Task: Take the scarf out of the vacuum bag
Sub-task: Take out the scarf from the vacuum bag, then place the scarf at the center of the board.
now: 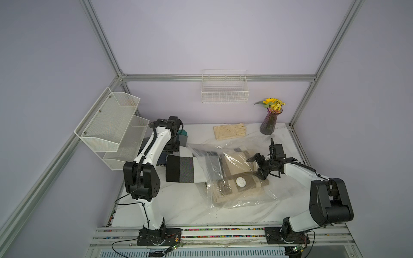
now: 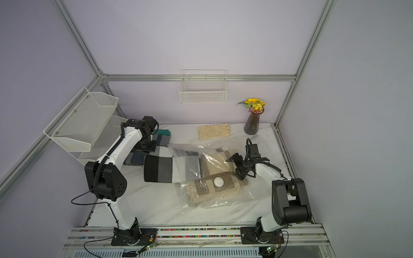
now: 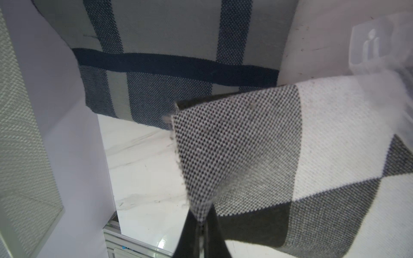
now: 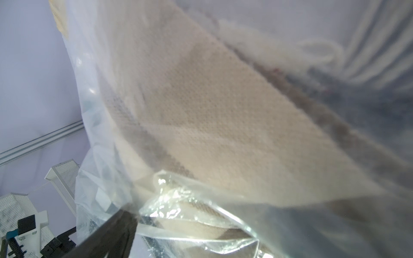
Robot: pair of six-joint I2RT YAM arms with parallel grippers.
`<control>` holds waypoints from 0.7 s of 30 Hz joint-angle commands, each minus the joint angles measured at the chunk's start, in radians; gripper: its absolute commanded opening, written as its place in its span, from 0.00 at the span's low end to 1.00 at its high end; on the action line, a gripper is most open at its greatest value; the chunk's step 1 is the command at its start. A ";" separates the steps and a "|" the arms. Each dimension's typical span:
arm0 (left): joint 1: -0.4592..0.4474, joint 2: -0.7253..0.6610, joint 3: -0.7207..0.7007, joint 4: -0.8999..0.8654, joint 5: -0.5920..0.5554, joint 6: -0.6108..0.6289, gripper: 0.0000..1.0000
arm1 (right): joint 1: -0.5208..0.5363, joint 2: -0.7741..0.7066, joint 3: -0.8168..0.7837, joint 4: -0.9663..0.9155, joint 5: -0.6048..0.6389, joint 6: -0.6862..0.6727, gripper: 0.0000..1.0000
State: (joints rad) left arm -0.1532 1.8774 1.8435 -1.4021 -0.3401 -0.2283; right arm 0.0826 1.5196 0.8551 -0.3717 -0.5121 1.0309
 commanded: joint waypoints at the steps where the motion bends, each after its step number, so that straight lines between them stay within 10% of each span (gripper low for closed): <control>1: 0.024 -0.011 0.080 -0.033 -0.188 -0.029 0.00 | -0.013 0.069 -0.035 -0.013 0.109 -0.025 0.97; 21: 0.077 0.169 0.362 -0.084 -0.278 -0.049 0.00 | -0.041 0.027 -0.042 -0.025 0.106 -0.029 0.97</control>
State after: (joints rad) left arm -0.0803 2.0483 2.1304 -1.4776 -0.5629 -0.2501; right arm 0.0616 1.5219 0.8558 -0.3634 -0.5381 1.0279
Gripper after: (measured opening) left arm 0.048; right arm 0.972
